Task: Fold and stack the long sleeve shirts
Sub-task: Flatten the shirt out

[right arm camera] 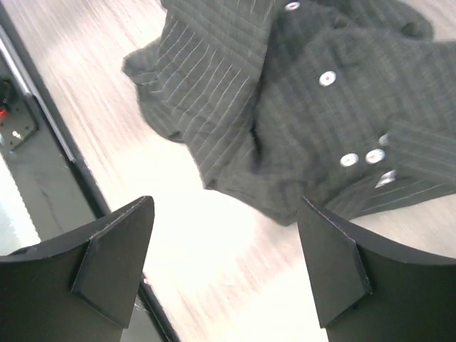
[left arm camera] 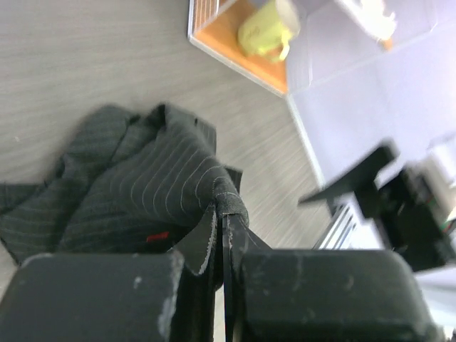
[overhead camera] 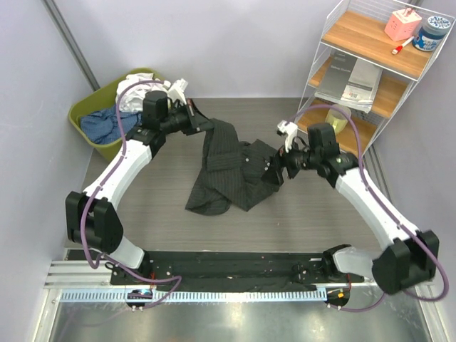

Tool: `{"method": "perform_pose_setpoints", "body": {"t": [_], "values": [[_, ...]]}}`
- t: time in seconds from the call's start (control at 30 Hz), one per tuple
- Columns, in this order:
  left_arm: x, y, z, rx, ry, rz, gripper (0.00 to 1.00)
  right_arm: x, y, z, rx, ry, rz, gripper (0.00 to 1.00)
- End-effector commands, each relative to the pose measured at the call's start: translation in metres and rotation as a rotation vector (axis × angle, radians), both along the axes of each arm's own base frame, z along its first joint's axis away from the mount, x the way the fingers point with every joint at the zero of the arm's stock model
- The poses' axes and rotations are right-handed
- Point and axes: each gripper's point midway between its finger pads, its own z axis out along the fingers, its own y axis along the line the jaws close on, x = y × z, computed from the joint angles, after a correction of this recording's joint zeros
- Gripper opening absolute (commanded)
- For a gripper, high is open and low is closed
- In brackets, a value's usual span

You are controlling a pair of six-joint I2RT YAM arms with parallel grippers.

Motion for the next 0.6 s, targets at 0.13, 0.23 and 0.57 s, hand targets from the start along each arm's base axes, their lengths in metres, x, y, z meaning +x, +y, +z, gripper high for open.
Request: {"method": "perform_pose_setpoints", "body": {"t": [0.13, 0.23, 0.57], "values": [[0.017, 0.007, 0.067, -0.204, -0.131, 0.002, 0.00, 0.011, 0.038, 0.000, 0.292, 0.019, -0.121, 0.77], [0.016, 0.008, 0.072, -0.222, -0.147, -0.015, 0.00, 0.027, 0.056, -0.009, 0.327, 0.046, -0.128, 0.69], [0.011, 0.019, 0.072, -0.226, -0.153, -0.029, 0.00, 0.054, 0.095, -0.034, 0.378, 0.103, -0.085, 0.67]]}}
